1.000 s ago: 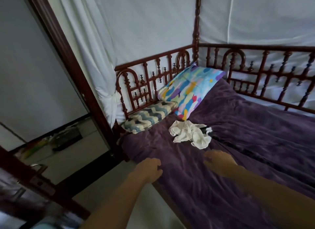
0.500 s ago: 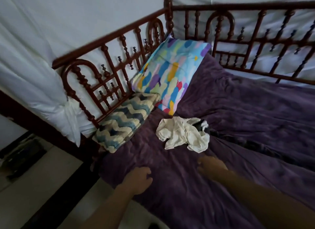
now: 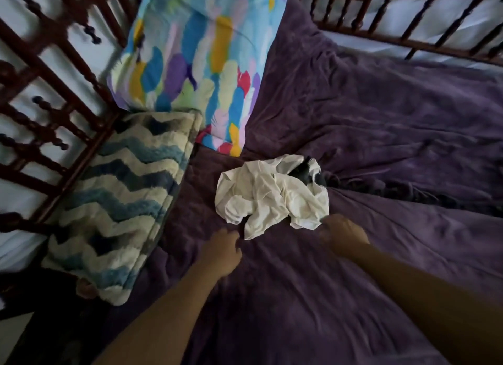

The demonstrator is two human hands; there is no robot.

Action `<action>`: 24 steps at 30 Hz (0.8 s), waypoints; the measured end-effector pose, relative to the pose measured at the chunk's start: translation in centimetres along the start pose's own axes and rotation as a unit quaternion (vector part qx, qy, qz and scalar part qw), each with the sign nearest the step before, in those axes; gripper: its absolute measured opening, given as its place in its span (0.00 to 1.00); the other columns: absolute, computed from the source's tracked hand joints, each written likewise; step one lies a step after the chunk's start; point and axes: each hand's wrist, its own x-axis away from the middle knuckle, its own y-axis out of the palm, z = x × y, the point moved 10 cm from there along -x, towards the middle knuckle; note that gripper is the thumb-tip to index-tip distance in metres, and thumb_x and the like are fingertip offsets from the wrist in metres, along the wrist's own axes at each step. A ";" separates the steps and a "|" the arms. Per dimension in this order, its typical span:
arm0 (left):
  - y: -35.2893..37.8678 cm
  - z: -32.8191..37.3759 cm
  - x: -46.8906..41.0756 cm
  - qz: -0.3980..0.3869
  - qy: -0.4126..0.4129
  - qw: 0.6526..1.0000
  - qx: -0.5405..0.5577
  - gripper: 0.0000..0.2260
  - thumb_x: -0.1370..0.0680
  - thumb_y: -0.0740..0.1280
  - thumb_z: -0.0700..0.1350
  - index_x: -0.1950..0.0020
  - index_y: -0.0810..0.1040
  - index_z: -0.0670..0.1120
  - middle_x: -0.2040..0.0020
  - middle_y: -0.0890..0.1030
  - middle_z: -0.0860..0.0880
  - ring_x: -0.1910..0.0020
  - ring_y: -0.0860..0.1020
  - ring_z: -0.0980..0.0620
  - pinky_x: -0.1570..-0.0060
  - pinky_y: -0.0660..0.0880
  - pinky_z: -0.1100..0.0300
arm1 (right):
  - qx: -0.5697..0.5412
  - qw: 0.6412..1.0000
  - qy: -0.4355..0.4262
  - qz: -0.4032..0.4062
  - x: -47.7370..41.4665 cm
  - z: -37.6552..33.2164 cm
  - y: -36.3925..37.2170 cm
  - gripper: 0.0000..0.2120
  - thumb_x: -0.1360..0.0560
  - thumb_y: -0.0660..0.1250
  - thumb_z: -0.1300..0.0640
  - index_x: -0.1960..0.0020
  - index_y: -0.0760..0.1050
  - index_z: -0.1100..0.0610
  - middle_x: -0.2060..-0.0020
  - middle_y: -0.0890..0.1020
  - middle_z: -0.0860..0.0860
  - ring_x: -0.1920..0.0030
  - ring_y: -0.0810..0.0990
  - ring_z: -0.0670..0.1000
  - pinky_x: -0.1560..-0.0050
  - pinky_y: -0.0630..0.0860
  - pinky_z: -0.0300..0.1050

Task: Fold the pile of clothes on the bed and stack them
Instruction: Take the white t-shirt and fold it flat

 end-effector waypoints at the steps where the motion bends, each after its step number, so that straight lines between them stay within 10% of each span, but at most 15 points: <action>1: -1.1 -0.5 -1.6 0.029 0.007 1.000 -0.003 0.17 0.23 0.62 0.47 0.34 0.71 0.47 0.39 0.71 0.44 0.39 0.71 0.44 0.41 0.71 0.51 | -0.006 1.000 0.007 0.011 -1.6 -0.5 -0.4 0.20 0.25 0.63 0.49 0.33 0.70 0.48 0.37 0.75 0.52 0.39 0.75 0.55 0.45 0.74 0.50; 8: -1.8 -3.7 -10.6 0.052 0.036 0.998 -0.015 0.36 0.25 0.67 0.47 0.22 0.51 0.52 0.32 0.67 0.44 0.36 0.68 0.40 0.42 0.69 0.46 | -0.118 0.987 -0.032 0.105 -11.3 -8.7 -2.0 0.43 0.31 0.73 0.41 0.24 0.55 0.50 0.30 0.68 0.52 0.31 0.68 0.55 0.38 0.68 0.52; 16: 1.9 -5.4 -9.0 -0.023 0.050 0.992 -0.112 0.13 0.24 0.65 0.50 0.41 0.75 0.50 0.37 0.71 0.48 0.40 0.69 0.45 0.44 0.68 0.50 | -0.113 0.981 -0.137 0.080 -3.1 -14.1 4.5 0.11 0.27 0.65 0.54 0.46 0.80 0.51 0.47 0.80 0.50 0.49 0.79 0.56 0.50 0.72 0.47; 24: 1.5 1.3 -4.2 0.030 0.126 0.991 -0.024 0.48 0.30 0.73 0.58 0.23 0.41 0.55 0.27 0.58 0.44 0.31 0.63 0.44 0.36 0.67 0.49 | -0.112 0.980 -0.115 0.117 12.5 -3.8 3.6 0.23 0.43 0.71 0.62 0.47 0.79 0.55 0.42 0.80 0.51 0.46 0.81 0.59 0.54 0.78 0.52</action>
